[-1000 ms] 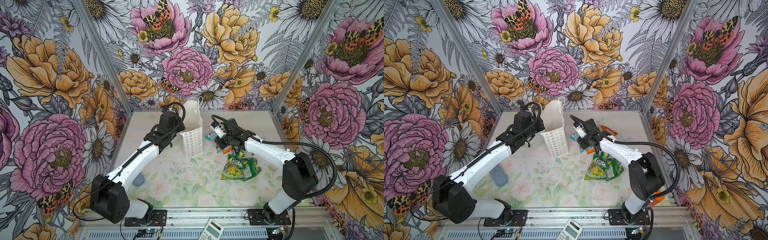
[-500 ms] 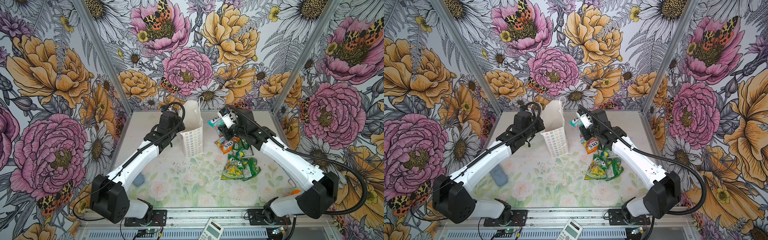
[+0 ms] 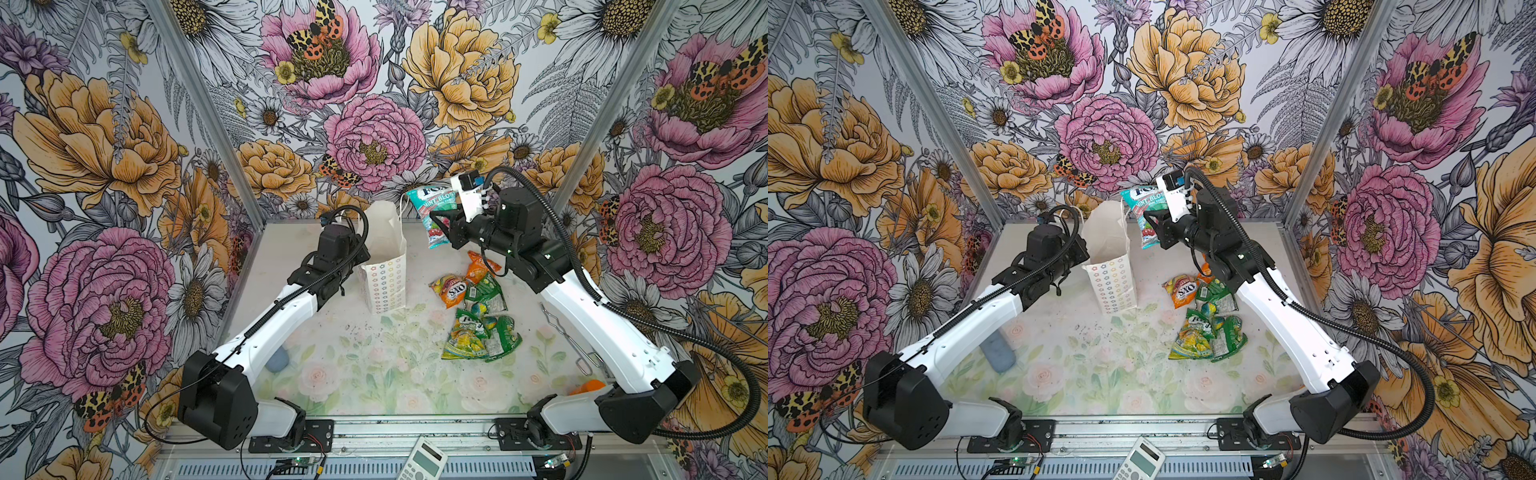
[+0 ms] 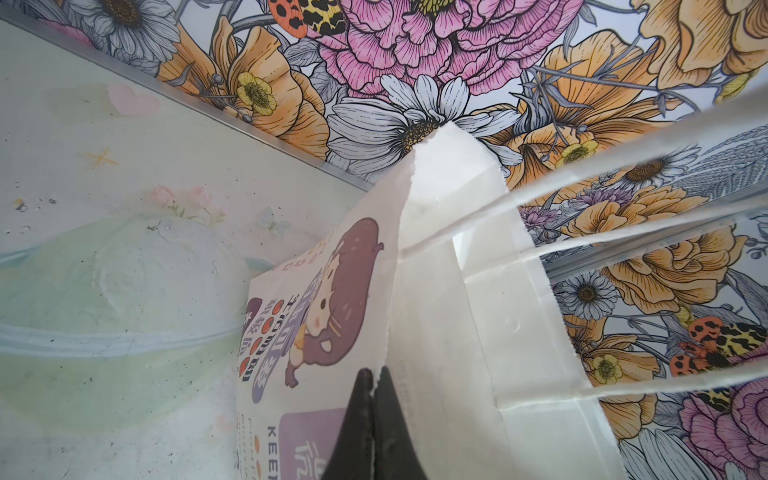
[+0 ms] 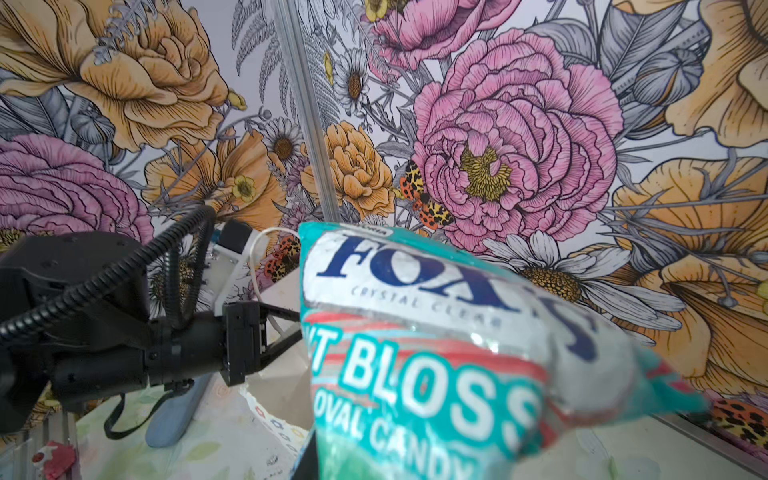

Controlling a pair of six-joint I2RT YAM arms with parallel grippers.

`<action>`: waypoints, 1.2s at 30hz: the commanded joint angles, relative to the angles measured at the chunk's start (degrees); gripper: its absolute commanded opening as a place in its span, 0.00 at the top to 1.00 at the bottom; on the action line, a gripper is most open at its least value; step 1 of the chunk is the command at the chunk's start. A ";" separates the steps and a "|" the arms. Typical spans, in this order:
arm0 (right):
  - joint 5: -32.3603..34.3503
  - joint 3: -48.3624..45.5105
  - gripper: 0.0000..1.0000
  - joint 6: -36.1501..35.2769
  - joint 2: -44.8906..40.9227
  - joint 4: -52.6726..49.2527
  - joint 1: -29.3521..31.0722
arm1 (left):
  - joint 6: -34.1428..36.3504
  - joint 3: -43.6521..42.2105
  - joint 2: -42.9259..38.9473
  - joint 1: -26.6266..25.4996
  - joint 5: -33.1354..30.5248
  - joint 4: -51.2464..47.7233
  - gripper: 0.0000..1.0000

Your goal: Place the snacks into the paper bag

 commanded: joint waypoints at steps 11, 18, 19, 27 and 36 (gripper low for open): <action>5.88 5.72 1.00 19.01 10.86 25.69 7.90 | -1.79 -2.59 -2.21 0.56 0.70 2.39 1.00; 10.15 7.57 1.00 20.97 15.73 27.31 10.27 | -2.49 -3.53 -2.65 0.92 1.06 3.36 1.00; 10.36 7.78 1.00 21.04 16.15 27.34 10.45 | -2.57 -3.64 -2.71 0.95 1.15 3.59 1.00; 11.59 7.87 1.00 21.61 18.80 27.47 11.44 | -3.37 -4.26 -2.66 1.09 1.63 4.58 1.00; 11.97 8.00 1.00 20.32 20.62 24.86 11.71 | -3.64 -4.36 -2.74 1.15 1.76 4.77 1.00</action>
